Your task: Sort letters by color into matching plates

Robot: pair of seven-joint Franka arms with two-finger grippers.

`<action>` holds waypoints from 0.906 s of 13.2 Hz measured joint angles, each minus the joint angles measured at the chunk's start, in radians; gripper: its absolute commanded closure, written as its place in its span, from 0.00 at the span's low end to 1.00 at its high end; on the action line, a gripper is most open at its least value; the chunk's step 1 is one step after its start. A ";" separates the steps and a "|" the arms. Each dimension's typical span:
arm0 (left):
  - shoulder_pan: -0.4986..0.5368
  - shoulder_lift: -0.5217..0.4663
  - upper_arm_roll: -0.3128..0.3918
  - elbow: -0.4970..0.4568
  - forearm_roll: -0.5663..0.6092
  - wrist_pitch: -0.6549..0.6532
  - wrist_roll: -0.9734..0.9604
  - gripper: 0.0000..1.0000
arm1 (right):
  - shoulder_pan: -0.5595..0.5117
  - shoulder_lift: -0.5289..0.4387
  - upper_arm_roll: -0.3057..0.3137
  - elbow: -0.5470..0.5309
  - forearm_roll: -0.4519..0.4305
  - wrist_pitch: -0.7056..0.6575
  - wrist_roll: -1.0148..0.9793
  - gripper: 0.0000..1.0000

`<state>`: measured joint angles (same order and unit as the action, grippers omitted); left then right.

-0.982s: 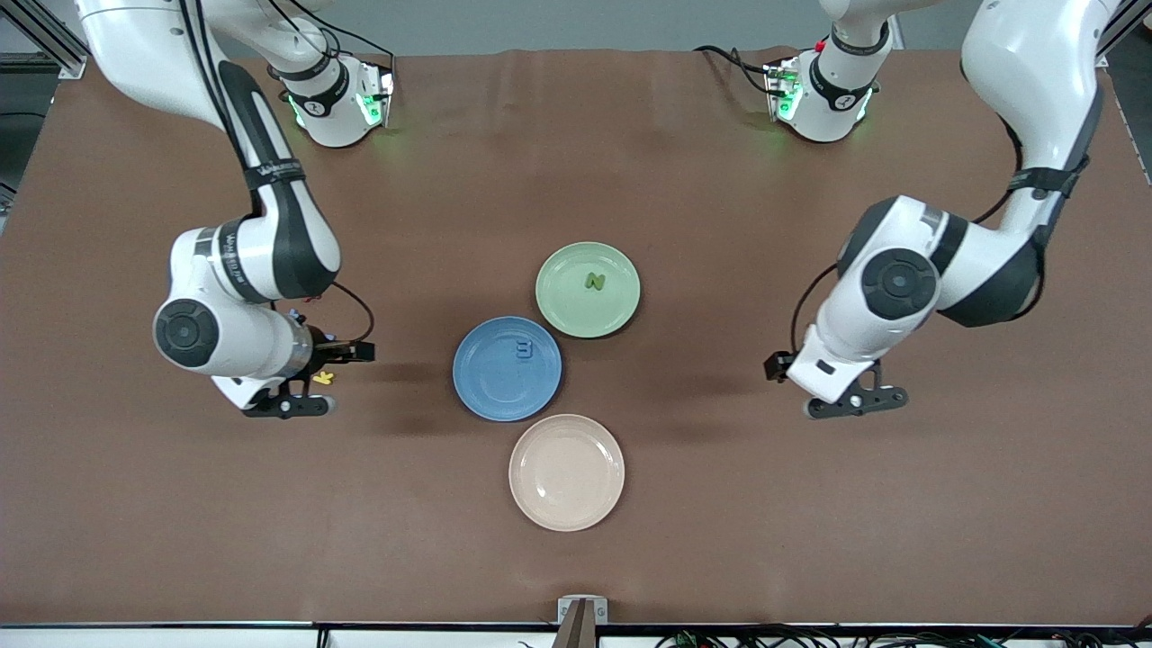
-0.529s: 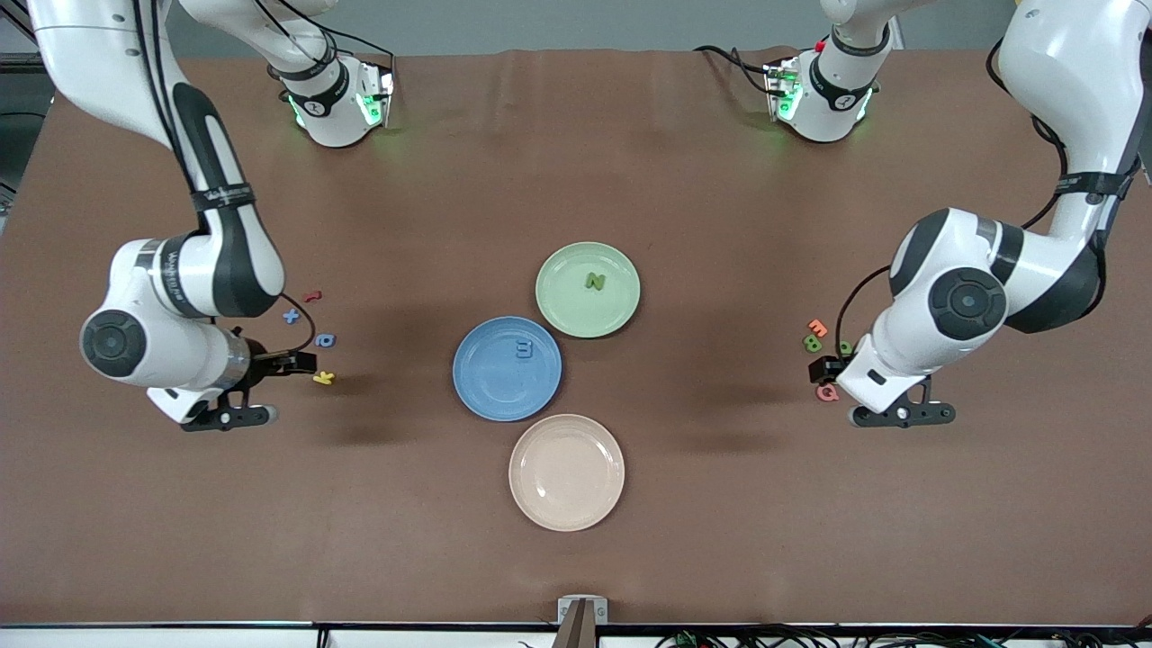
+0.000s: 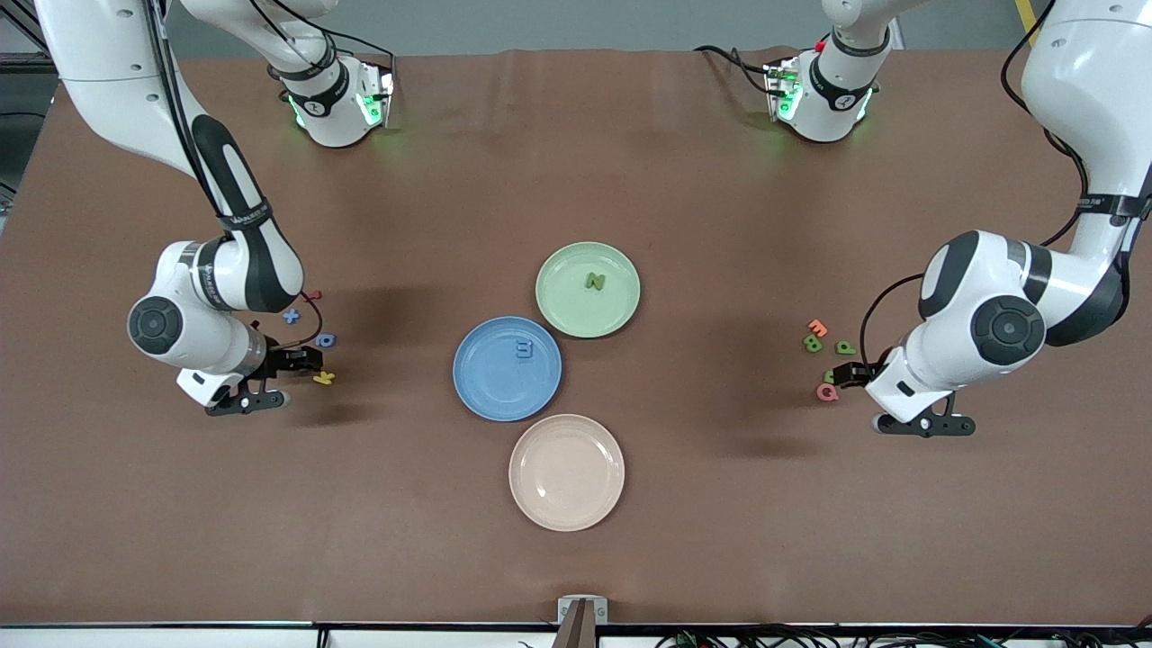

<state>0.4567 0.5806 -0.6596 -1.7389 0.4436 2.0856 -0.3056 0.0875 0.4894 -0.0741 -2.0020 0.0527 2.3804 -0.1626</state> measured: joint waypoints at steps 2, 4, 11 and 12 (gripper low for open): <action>0.045 0.016 0.001 -0.055 0.000 0.063 0.032 0.01 | 0.000 0.000 0.000 -0.008 0.000 0.000 0.000 0.24; 0.095 0.021 0.001 -0.108 0.000 0.113 0.053 0.05 | 0.000 0.000 0.000 -0.010 0.000 0.000 -0.002 0.24; 0.121 -0.011 -0.005 -0.274 0.000 0.216 0.062 0.27 | -0.010 0.020 -0.004 -0.026 0.000 0.040 -0.039 0.25; 0.126 -0.017 -0.004 -0.300 0.000 0.243 0.061 0.29 | -0.013 0.027 -0.004 -0.026 0.000 0.047 -0.043 0.27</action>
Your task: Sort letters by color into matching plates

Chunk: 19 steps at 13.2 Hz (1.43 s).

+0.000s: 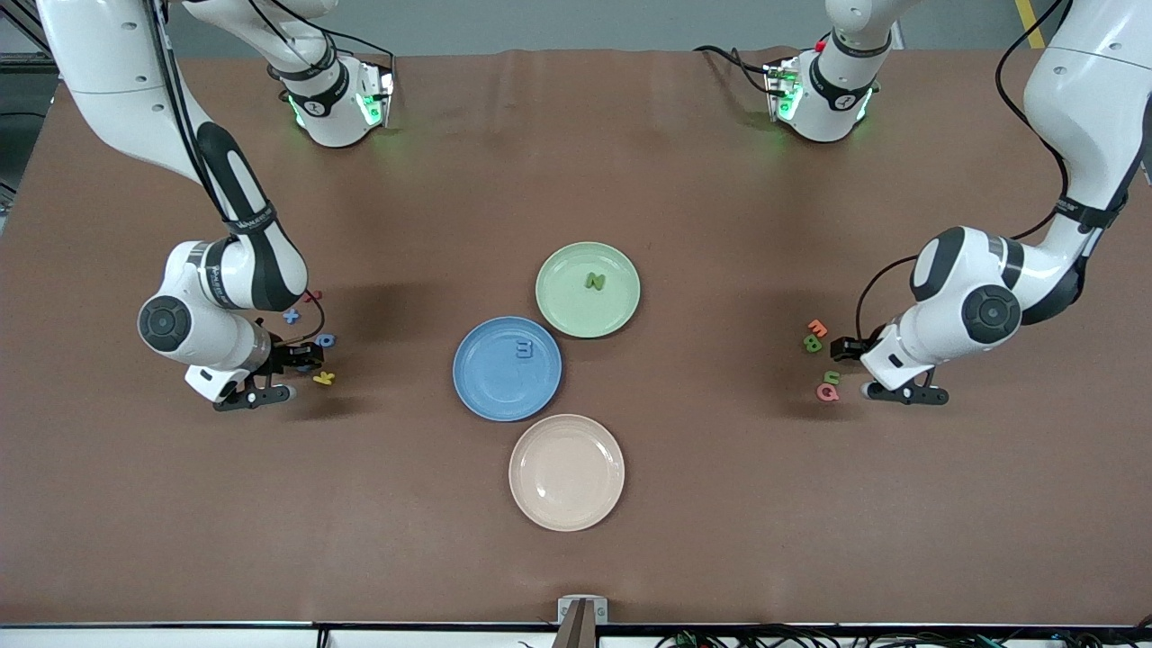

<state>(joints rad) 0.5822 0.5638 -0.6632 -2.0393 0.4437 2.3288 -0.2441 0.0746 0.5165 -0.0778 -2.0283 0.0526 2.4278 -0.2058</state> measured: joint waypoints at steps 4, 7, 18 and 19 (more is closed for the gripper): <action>0.009 -0.010 0.001 -0.047 0.000 0.029 0.000 0.38 | -0.002 0.018 0.000 0.000 0.000 0.022 -0.002 0.40; 0.013 -0.013 0.001 -0.055 0.015 0.033 0.000 0.41 | -0.002 0.017 -0.002 0.001 -0.001 0.023 -0.003 0.56; 0.032 -0.012 0.002 -0.099 0.090 0.083 -0.010 0.47 | 0.007 0.008 0.008 0.032 -0.006 -0.030 -0.004 0.76; 0.032 -0.011 0.002 -0.099 0.095 0.084 -0.012 0.47 | 0.019 0.003 0.012 0.062 -0.006 -0.070 0.001 0.76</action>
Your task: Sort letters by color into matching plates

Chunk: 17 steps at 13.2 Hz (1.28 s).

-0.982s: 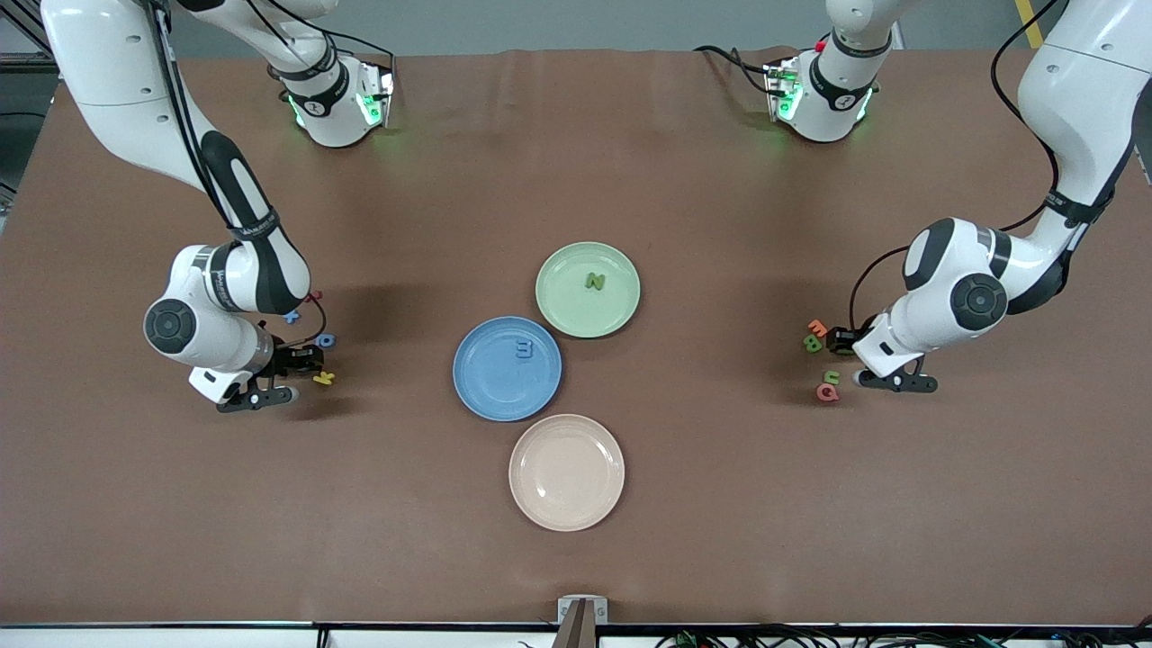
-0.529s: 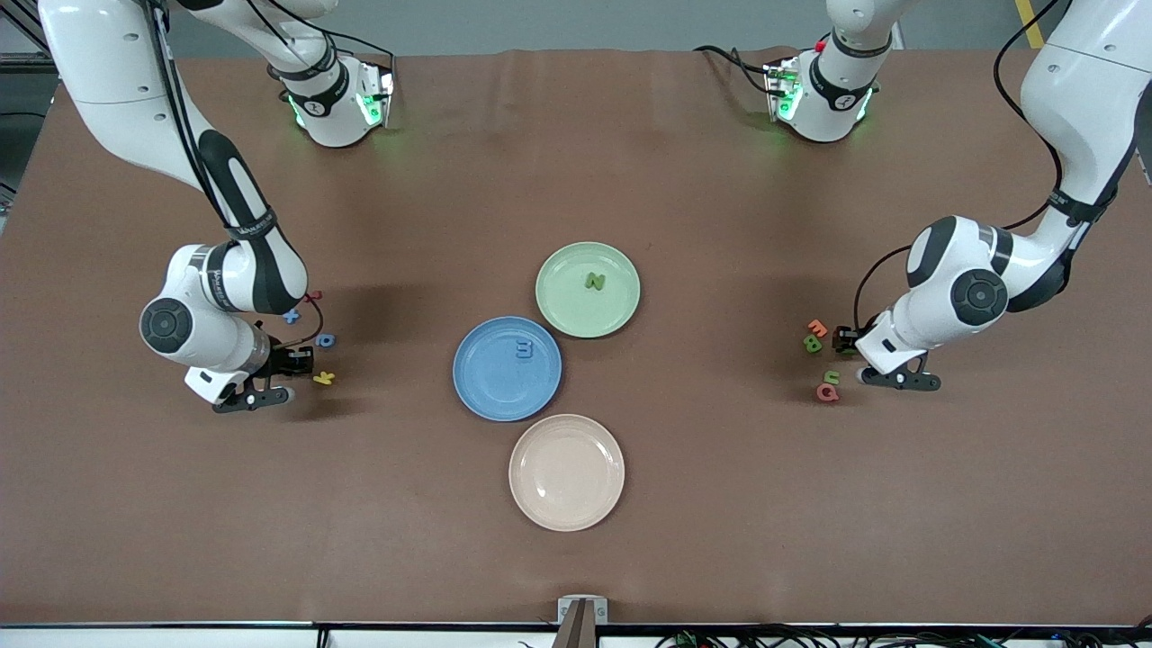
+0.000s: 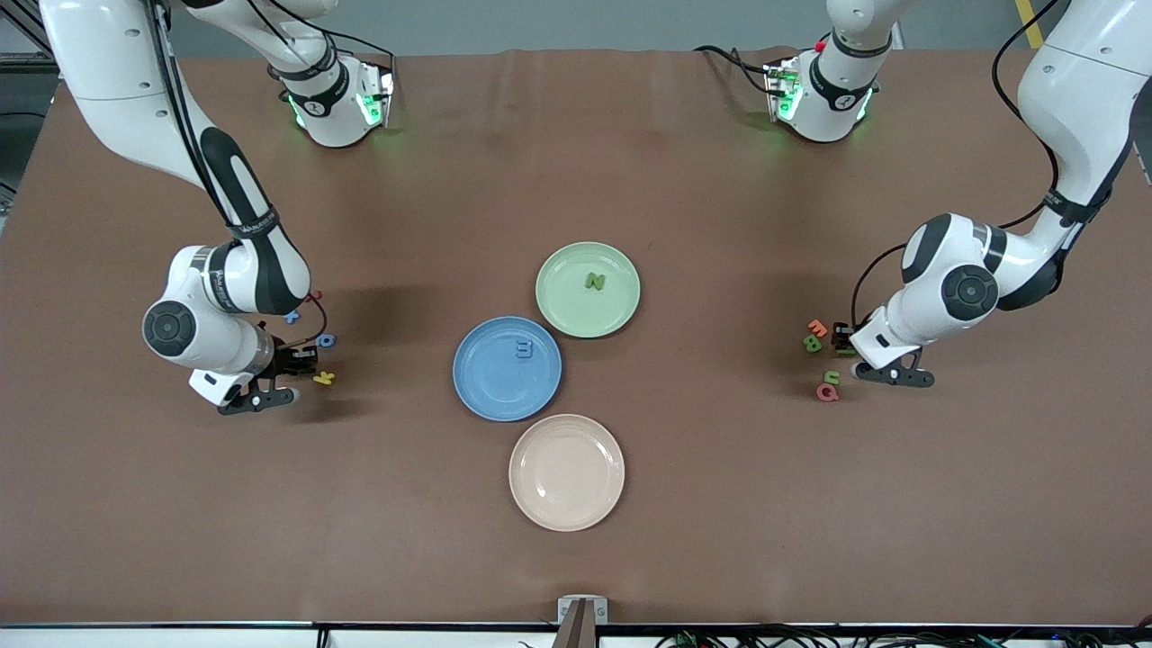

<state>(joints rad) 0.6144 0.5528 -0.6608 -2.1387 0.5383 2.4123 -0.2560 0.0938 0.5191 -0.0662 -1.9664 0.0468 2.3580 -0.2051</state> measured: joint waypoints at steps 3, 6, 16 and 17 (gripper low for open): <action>0.000 0.003 0.000 0.000 0.001 0.005 -0.015 0.47 | 0.058 -0.020 0.005 0.111 0.001 -0.141 0.075 0.76; 0.000 0.004 0.000 -0.001 0.002 0.007 -0.018 0.47 | 0.156 -0.023 0.010 0.187 0.002 -0.200 0.232 0.76; -0.001 0.012 -0.003 -0.001 0.002 0.016 -0.019 0.60 | 0.488 0.061 0.016 0.246 0.045 -0.077 0.607 0.76; -0.001 0.017 -0.003 -0.001 0.003 0.016 -0.019 0.64 | 0.496 0.078 0.016 0.247 0.071 -0.056 0.607 0.76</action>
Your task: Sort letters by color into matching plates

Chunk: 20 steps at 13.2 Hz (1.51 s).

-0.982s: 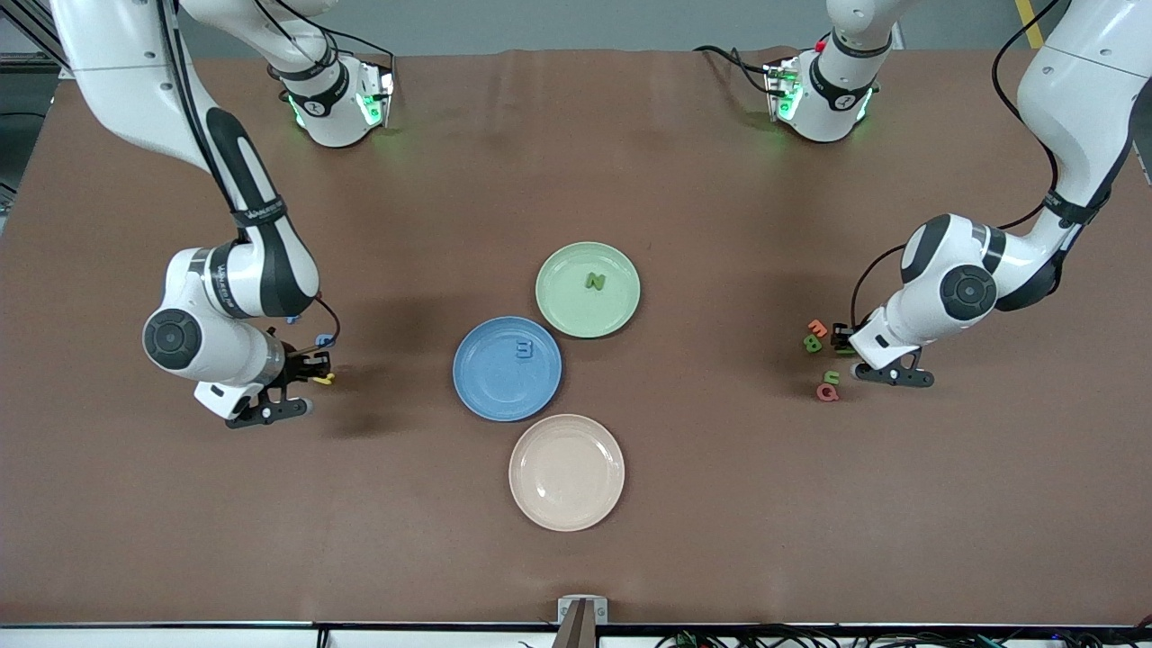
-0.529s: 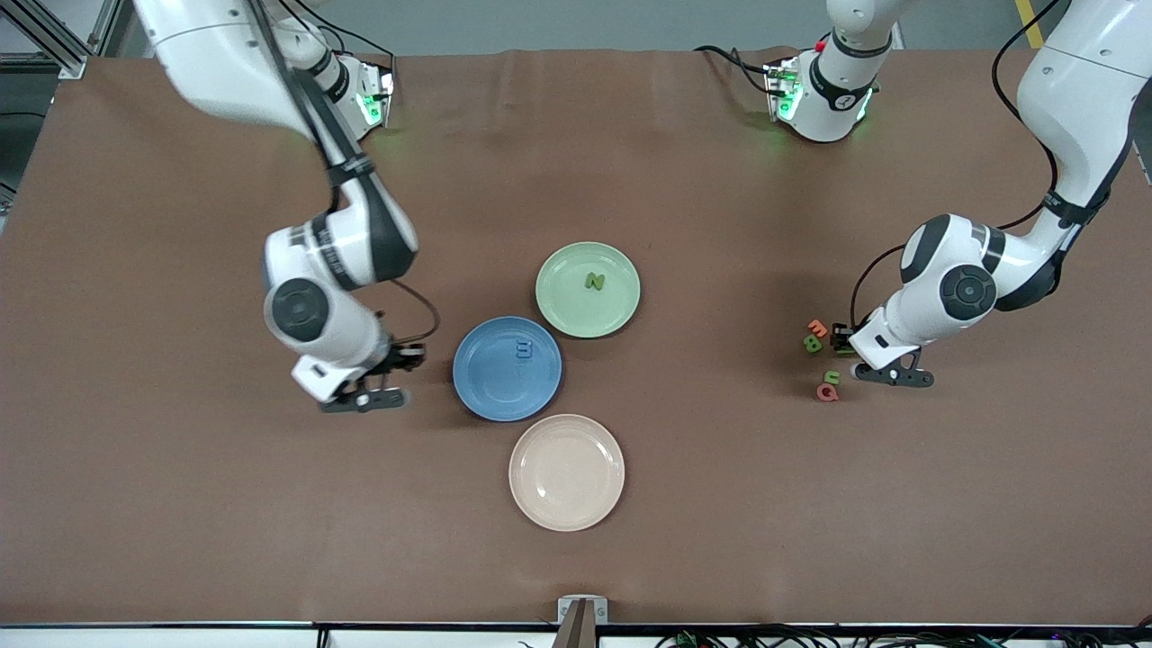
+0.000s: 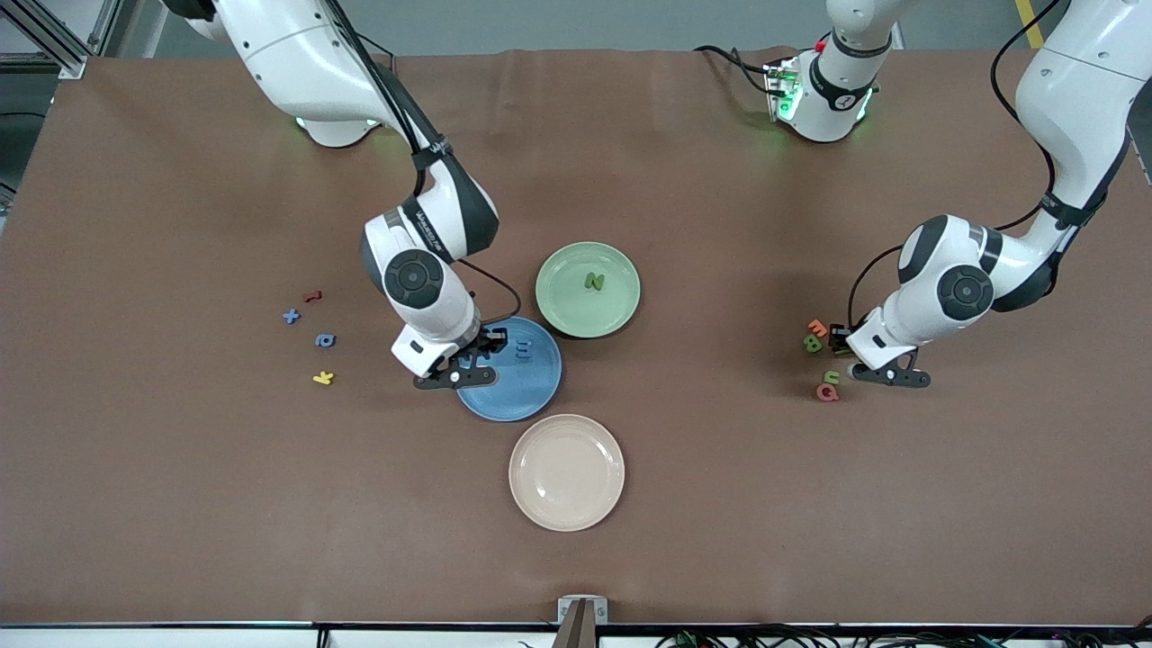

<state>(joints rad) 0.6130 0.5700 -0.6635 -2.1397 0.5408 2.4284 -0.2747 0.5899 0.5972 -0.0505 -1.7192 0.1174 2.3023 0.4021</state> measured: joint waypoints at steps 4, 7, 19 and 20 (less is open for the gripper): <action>0.001 0.005 0.001 0.005 0.005 0.002 0.000 0.84 | 0.028 0.037 0.000 0.008 0.024 0.055 0.002 0.74; 0.001 0.005 0.001 0.008 0.006 0.003 0.000 1.00 | 0.029 0.043 -0.002 0.009 0.024 0.064 0.002 0.07; 0.004 -0.080 -0.201 0.036 0.010 -0.104 -0.100 1.00 | -0.152 -0.182 -0.034 -0.024 0.021 -0.320 -0.142 0.00; 0.002 -0.083 -0.256 0.036 0.010 -0.128 -0.160 1.00 | -0.188 -0.207 -0.035 -0.060 0.008 -0.320 -0.180 0.00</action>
<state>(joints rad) 0.6153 0.4873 -0.9193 -2.1040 0.5509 2.3000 -0.4352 0.4019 0.3900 -0.0856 -1.7790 0.1259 1.9820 0.2224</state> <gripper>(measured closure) 0.899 0.000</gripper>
